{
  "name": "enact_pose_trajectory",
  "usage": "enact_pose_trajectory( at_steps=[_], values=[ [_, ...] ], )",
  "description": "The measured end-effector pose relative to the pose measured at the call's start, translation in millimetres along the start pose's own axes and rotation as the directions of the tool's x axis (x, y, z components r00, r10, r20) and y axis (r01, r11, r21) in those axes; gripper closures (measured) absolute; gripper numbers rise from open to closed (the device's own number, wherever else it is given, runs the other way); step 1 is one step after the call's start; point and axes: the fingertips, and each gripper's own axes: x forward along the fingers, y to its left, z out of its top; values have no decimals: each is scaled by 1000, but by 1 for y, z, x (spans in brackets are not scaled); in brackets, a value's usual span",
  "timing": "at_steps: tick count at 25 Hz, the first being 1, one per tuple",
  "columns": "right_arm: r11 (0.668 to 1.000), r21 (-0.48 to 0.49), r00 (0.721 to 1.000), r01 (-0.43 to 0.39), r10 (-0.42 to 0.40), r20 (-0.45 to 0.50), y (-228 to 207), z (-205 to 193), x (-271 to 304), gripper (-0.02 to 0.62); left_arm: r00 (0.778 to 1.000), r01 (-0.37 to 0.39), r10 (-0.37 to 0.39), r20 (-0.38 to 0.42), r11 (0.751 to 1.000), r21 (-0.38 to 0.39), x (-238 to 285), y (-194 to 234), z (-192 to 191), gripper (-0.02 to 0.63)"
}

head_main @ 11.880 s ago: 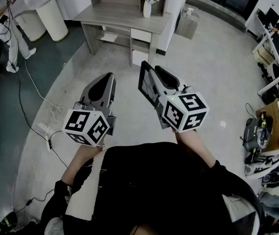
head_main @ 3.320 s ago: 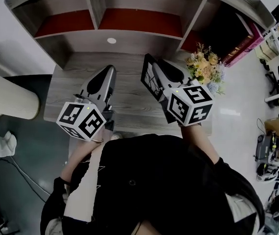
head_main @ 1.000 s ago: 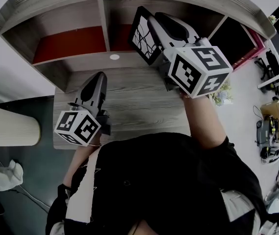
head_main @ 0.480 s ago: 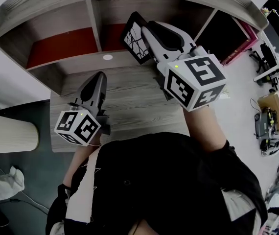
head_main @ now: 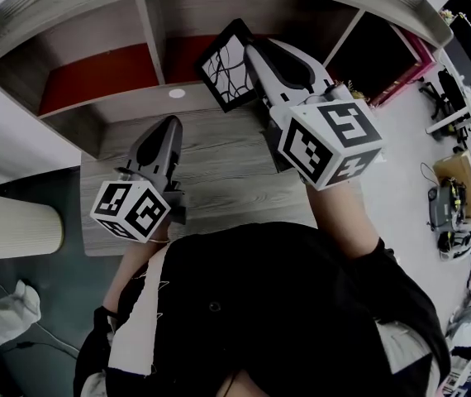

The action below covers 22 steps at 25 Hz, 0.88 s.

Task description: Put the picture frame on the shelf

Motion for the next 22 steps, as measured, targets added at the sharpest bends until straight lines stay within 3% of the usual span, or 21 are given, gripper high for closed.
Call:
enact_pose_trajectory(
  at_steps=[7,14,22],
  values=[
    [991,119,998,64,-66,15,-21,-5,2,518,1000,-11,11,6,1000,11,-7,3,7,595],
    [978,162,990,128,-135,32,-40,-16,6,518,1000,-18,18,4,1000,13,-14,12,-1,595],
    [940,268,972,210,-230,44,-65,-32,5,517,999,-35,35,-1,999,11,-24,22,-7,595]
  ],
)
